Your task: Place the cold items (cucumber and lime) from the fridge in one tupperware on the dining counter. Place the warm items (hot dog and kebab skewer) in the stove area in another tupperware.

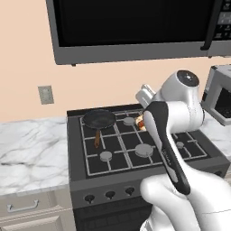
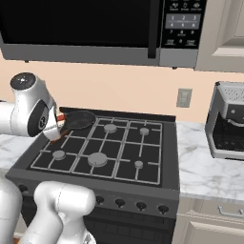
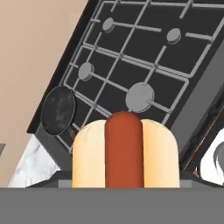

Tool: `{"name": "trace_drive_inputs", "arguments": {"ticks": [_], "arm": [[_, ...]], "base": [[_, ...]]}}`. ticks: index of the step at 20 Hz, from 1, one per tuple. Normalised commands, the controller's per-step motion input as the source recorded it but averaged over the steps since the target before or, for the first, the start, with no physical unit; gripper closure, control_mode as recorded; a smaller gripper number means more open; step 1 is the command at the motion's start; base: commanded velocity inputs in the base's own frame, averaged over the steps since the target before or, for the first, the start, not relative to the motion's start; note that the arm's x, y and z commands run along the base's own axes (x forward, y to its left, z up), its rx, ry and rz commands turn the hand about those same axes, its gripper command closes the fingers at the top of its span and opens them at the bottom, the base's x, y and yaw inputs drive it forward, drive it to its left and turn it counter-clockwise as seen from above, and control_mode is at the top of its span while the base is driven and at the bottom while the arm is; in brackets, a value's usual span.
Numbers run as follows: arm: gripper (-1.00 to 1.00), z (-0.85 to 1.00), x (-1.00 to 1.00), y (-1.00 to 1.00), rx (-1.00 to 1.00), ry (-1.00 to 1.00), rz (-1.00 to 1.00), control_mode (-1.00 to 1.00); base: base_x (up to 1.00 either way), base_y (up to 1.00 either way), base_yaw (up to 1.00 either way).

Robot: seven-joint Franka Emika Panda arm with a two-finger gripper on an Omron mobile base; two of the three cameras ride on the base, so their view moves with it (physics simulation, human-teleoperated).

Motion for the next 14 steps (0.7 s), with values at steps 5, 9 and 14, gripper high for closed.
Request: {"name": "trace_drive_inputs", "arguments": {"ticks": [5, 9, 14], "arm": [[1.00, -0.01, -0.31, -0.23, 0.00, -0.03, 0.03, -1.00], [1.00, -0.03, -0.63, -0.23, 0.03, -0.10, -0.01, -1.00], [1.00, 0.00, -0.30, -0.21, 0.05, 0.00, -0.01, -1.00]], "base": [[0.00, 0.00, 0.00], [0.00, 0.00, 0.00], [0.00, 0.00, 0.00]]}}
